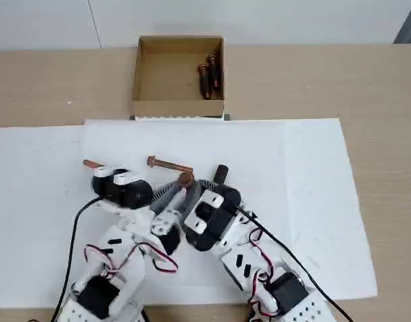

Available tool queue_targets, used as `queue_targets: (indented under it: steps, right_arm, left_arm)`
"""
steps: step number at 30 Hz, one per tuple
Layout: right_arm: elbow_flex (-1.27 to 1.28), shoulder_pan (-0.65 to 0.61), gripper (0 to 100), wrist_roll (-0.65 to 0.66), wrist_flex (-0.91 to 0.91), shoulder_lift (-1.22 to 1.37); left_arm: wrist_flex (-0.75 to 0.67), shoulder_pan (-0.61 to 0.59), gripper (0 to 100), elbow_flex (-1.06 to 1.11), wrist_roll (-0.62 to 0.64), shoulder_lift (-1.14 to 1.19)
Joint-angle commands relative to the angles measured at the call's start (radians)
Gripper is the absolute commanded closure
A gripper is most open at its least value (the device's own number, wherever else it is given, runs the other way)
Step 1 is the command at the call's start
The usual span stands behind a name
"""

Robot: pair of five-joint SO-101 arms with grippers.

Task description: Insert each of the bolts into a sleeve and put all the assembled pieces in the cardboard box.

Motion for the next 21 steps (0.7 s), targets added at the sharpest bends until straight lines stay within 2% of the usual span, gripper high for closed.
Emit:
queue_targets:
  steps: [1,11,14,16,19,20,21]
  right_arm:
    - [-0.038,-0.005,99.6,0.009,-0.042,-0.016]
    - [-0.035,-0.005,99.6,0.009,-0.038,-0.016]
    - [-0.037,0.016,99.6,0.009,-0.038,-0.016]
    - [-0.031,0.05,99.6,0.006,-0.038,-0.016]
    - [-0.015,0.125,99.6,0.002,-0.035,-0.008]
    - [-0.005,0.156,99.6,-0.005,-0.035,-0.01]
    - [0.002,0.188,99.6,-0.025,-0.035,-0.008]
  left_arm:
    - [0.021,-0.035,78,-0.021,-0.051,-0.002]
    - [0.023,-0.13,79,-0.211,-0.089,0.003]
    - [0.068,-0.164,79,-0.271,-0.121,0.003]
    - [0.104,-0.19,84,-0.309,-0.129,0.003]
    - [0.167,-0.241,97,-0.352,-0.138,0.002]
    - [0.189,-0.256,100,-0.355,-0.157,0.002]
    - [0.218,-0.272,98,-0.355,-0.181,0.0]
